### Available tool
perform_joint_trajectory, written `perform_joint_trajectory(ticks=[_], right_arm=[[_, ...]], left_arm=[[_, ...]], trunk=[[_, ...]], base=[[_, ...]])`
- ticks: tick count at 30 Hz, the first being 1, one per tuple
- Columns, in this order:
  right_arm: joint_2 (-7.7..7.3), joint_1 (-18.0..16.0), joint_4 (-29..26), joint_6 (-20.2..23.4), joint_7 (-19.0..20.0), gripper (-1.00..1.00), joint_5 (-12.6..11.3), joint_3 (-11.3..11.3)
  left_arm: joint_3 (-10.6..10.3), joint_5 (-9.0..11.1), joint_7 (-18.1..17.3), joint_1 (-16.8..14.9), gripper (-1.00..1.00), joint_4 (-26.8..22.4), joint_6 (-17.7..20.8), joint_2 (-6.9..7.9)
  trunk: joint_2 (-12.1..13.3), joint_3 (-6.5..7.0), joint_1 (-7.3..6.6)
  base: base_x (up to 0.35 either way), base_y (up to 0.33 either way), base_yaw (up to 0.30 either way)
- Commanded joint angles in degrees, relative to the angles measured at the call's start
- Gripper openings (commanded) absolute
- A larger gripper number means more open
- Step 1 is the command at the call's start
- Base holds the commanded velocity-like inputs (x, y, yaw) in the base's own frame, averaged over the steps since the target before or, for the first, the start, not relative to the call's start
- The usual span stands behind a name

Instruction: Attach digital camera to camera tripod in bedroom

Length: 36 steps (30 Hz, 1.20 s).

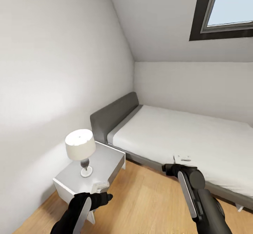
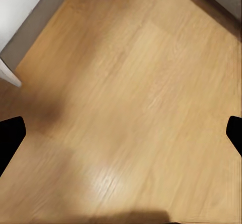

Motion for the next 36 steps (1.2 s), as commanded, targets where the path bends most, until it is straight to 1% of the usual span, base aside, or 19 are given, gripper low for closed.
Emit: perform_joint_trajectory(ticks=[1,4,5,6,7,8,12,18,25,36], right_arm=[[0.30,0.2,-0.7,0.2,-0.3,1.00,-0.2,0.2],[1.30,1.1,-2.0,0.2,-0.3,1.00,0.0,1.5],[1.56,1.5,-2.3,0.2,-0.4,1.00,0.1,2.1],[1.90,1.9,-2.7,0.2,-0.4,1.00,0.3,3.3],[2.12,2.4,-3.1,0.2,-0.4,1.00,0.4,4.4],[2.17,2.4,-3.1,0.2,-0.4,1.00,0.3,4.6],[2.29,2.2,-3.3,0.2,-0.4,1.00,0.2,5.0],[2.40,2.5,-3.4,0.2,-0.4,1.00,0.1,5.4],[2.39,2.7,-3.4,0.2,-0.4,1.00,0.1,5.9],[2.26,2.7,-3.4,0.2,-0.4,1.00,0.1,5.6]], left_arm=[[-0.3,0.8,0.3,0.0,1.00,0.0,0.2,0.00],[-1.4,1.6,0.4,0.2,1.00,0.1,0.1,0.04],[-1.6,1.8,0.4,0.3,1.00,0.2,0.1,0.06],[-1.9,2.0,0.5,0.4,1.00,0.3,-0.1,0.06],[-2.4,2.2,0.5,0.4,1.00,1.2,-1.3,0.00],[-2.5,2.3,0.5,0.5,1.00,1.5,-1.8,-0.01],[-2.8,2.4,0.4,0.5,1.00,2.4,-3.2,-0.04],[-2.9,2.4,0.5,0.5,1.00,2.8,-3.8,-0.04],[-2.9,2.4,0.5,0.5,1.00,3.1,-4.0,0.02],[-3.0,2.3,0.6,0.5,1.00,3.6,-4.1,0.03]], trunk=[[0.0,-0.06,0.00],[0.0,-0.06,0.00],[0.0,-0.06,0.00],[0.0,-0.06,0.00],[0.0,-0.06,0.00],[0.0,-0.06,0.00],[0.0,-0.06,0.00],[0.0,-0.06,0.00],[0.0,-0.06,0.00],[0.0,-0.06,0.00]], base=[[0.000,0.000,-0.281],[0.000,0.000,-0.281],[0.000,0.000,-0.281],[0.000,0.000,-0.281],[0.000,0.000,-0.281],[0.000,0.000,-0.281],[0.026,-0.030,-0.281],[0.140,-0.174,-0.281],[0.184,-0.250,-0.281],[0.164,-0.295,-0.281]])
